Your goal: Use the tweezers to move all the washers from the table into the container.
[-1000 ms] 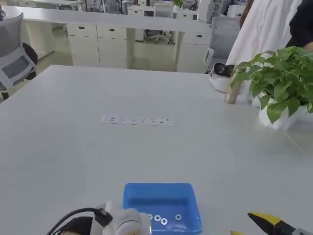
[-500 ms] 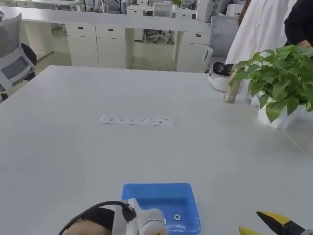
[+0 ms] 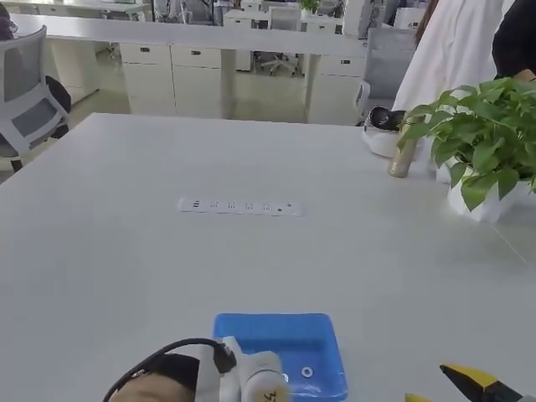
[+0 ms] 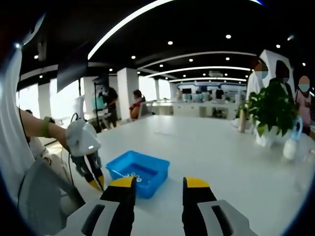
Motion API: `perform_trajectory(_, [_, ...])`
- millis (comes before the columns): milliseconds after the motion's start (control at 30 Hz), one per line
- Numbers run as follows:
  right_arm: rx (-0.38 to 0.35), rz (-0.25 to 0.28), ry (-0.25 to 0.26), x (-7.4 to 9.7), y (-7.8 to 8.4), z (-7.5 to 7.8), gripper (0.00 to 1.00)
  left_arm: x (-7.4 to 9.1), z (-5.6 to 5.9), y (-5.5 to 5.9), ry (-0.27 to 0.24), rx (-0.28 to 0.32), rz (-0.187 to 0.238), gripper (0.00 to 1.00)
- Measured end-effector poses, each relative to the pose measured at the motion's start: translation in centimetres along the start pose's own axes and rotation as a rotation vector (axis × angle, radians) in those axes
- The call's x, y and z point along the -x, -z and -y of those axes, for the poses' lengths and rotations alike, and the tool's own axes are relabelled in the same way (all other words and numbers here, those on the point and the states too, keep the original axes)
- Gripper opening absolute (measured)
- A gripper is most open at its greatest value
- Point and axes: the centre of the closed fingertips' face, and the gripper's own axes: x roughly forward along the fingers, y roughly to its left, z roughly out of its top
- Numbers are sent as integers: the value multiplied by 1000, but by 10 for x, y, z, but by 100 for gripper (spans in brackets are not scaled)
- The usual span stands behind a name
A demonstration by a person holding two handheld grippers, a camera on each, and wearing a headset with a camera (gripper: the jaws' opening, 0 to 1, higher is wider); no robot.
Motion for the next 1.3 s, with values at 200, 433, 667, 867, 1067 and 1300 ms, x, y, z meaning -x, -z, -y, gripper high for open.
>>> perform_trajectory(200, [11,-9,-13,-2,2,-3,41,10,2,-4,-26,184,177,16])
perform_trajectory(433, [43,20,-11,-7,-6,-3,58,49,-13,-14,-159,397,473,33])
perform_trajectory(667, [44,43,-13,-8,-14,-2,69,121,-35,-8,-382,635,869,51])
perform_trajectory(867, [47,38,-11,-9,-17,2,75,167,-44,6,-608,658,978,64])
perform_trajectory(1067, [74,44,-4,-8,-22,6,80,195,-43,17,-761,716,1066,77])
perform_trajectory(1300, [104,91,-7,-11,-42,6,90,202,-40,26,-803,770,1122,90])
